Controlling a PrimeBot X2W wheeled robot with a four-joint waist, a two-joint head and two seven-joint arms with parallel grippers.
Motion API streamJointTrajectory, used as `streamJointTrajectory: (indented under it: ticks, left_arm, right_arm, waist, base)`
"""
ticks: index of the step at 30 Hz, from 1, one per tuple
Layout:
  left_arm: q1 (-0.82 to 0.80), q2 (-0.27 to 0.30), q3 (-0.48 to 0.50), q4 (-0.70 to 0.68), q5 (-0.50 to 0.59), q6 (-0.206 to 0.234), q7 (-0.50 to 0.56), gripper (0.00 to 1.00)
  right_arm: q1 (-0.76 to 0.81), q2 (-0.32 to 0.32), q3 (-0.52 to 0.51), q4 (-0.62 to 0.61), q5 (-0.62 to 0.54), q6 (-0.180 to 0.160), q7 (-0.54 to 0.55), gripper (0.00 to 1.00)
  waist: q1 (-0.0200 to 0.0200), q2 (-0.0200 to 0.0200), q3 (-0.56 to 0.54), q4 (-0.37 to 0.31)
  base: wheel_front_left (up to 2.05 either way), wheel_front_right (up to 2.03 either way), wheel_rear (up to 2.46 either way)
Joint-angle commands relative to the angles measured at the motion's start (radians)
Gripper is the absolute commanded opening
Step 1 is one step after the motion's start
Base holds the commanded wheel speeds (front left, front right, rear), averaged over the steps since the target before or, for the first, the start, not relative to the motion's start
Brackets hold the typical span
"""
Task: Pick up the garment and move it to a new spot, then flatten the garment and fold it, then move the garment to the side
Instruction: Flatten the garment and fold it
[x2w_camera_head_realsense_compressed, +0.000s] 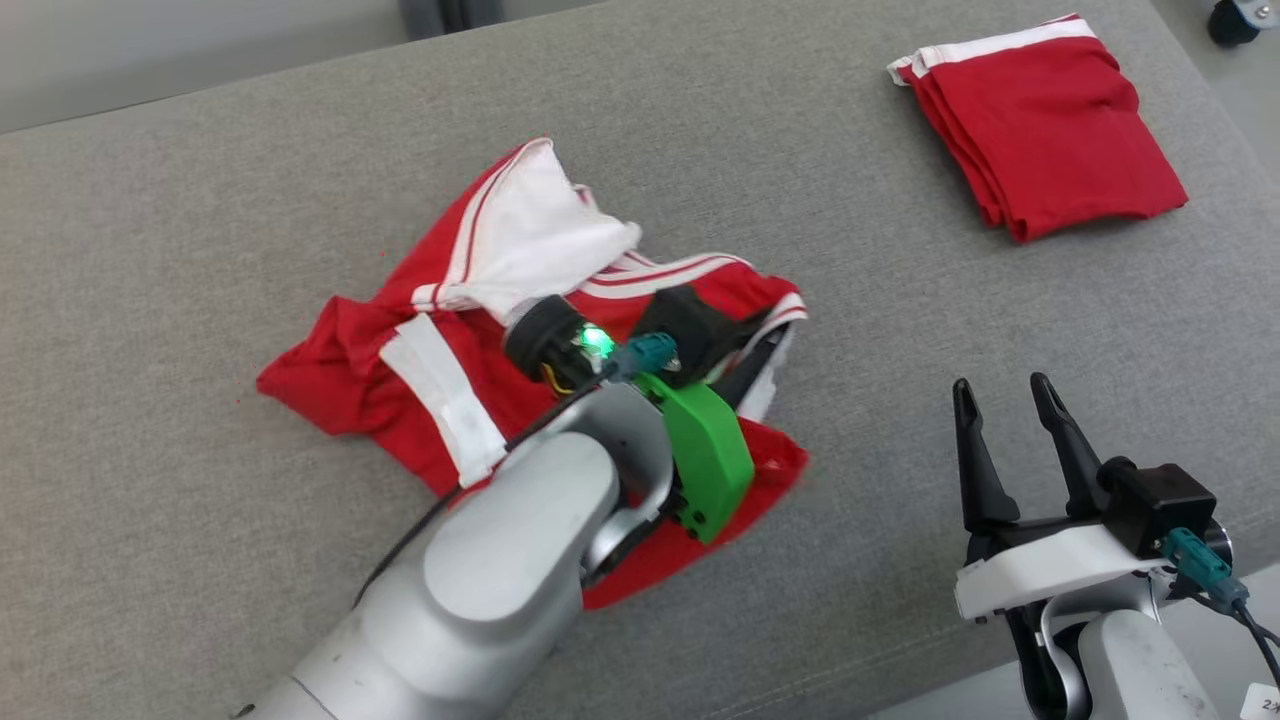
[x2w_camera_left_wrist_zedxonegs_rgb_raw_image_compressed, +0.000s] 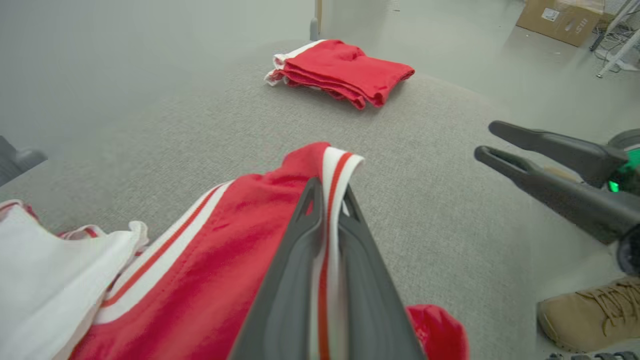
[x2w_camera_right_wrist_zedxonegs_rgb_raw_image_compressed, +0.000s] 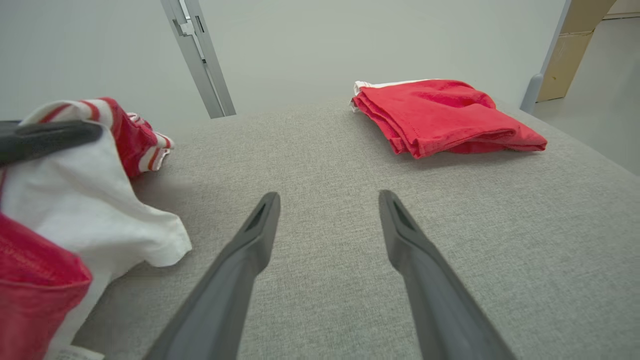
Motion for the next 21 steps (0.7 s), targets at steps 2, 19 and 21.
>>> streamJointTrajectory:
  ticks: [2, 19, 21]
  left_arm:
    - [0.019, 0.003, -0.035, -0.053, -0.023, 0.015, -0.028, 0.00]
    - [0.142, 0.078, -0.118, -0.018, -0.098, 0.105, -0.049, 1.00]
    - [0.151, 0.101, -0.126, -0.035, -0.091, 0.108, -0.033, 1.00]
  right_arm:
    - [0.006, -0.003, 0.002, 0.001, 0.004, -0.001, 0.000, 1.00]
    - [0.063, -0.002, -0.045, 0.015, 0.017, -0.001, 0.000, 1.00]
    - [0.059, -0.003, -0.047, 0.015, 0.010, -0.001, 0.000, 1.00]
  waist:
    - [0.0000, 0.0000, 0.000, -0.028]
    - [0.0000, 0.0000, -0.051, -0.013]
    - [0.0000, 0.0000, -0.057, 0.004]
  base:
    - [0.00, 0.00, 0.00]
    - [0.00, 0.00, 0.00]
    - [0.00, 0.00, 0.00]
